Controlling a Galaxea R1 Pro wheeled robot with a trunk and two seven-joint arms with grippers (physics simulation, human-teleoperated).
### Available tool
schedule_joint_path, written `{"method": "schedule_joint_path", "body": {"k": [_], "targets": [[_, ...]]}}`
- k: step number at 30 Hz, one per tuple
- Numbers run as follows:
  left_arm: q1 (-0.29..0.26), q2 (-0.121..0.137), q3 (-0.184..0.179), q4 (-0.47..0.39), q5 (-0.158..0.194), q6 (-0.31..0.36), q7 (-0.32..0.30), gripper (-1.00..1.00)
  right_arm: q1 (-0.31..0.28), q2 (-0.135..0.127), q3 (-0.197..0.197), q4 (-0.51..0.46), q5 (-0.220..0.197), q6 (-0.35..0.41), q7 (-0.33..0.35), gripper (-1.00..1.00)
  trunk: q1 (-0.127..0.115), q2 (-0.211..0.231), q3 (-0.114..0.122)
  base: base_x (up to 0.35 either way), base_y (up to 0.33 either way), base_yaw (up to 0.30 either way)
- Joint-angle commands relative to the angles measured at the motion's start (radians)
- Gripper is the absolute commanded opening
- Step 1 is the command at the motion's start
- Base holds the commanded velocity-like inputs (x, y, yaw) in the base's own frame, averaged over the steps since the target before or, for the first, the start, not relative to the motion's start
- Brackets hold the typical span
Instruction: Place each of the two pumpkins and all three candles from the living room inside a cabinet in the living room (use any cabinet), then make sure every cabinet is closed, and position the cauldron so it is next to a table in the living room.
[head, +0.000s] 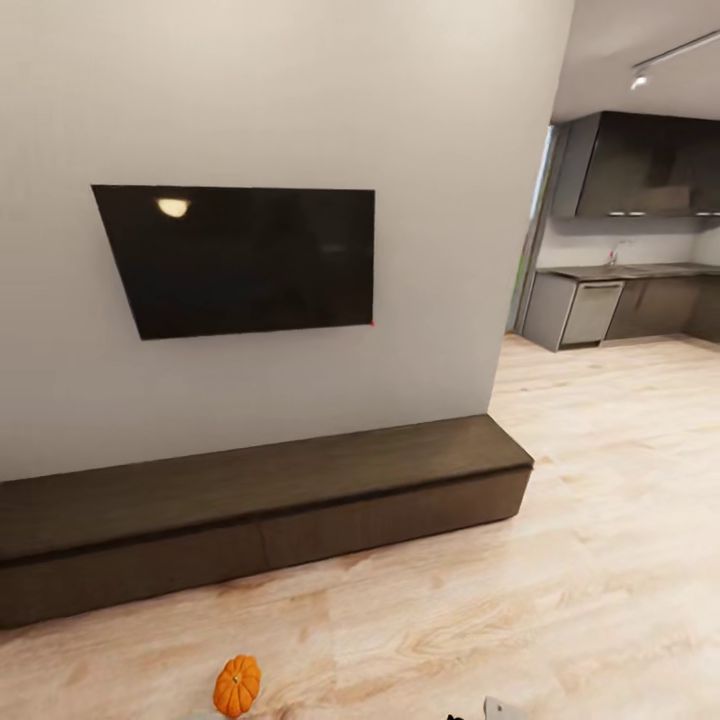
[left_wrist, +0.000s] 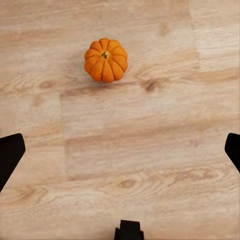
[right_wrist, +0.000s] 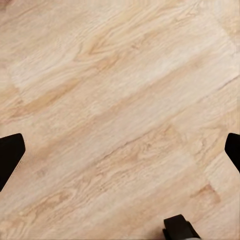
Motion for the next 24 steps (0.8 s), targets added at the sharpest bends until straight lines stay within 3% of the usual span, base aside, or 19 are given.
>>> {"method": "schedule_joint_path", "body": {"k": [1,8,16,24], "targets": [[0.0,0.0,0.0,0.0,0.0,0.0,0.0,1.0,0.0,0.0,0.0,0.001,0.0,0.0,0.0,1.0,0.0,0.0,-0.001,0.31,-0.079,0.293],[0.0,0.0,0.0,0.0,0.0,0.0,0.0,1.0,0.0,-0.001,0.0,0.001,0.001,-0.002,0.004,1.0,0.0,0.0,-0.004,0.318,-0.04,0.244],[0.0,0.0,0.001,0.0,0.0,0.0,0.0,1.0,0.0,-0.002,0.0,0.0,0.002,-0.003,0.007,1.0,0.0,0.0,-0.005,0.321,-0.027,0.029],[0.0,0.0,0.001,0.0,0.001,0.0,0.0,1.0,0.0,-0.002,0.0,0.0,0.002,-0.003,0.008,1.0,0.0,0.0,-0.005,0.276,-0.206,-0.023]]}}
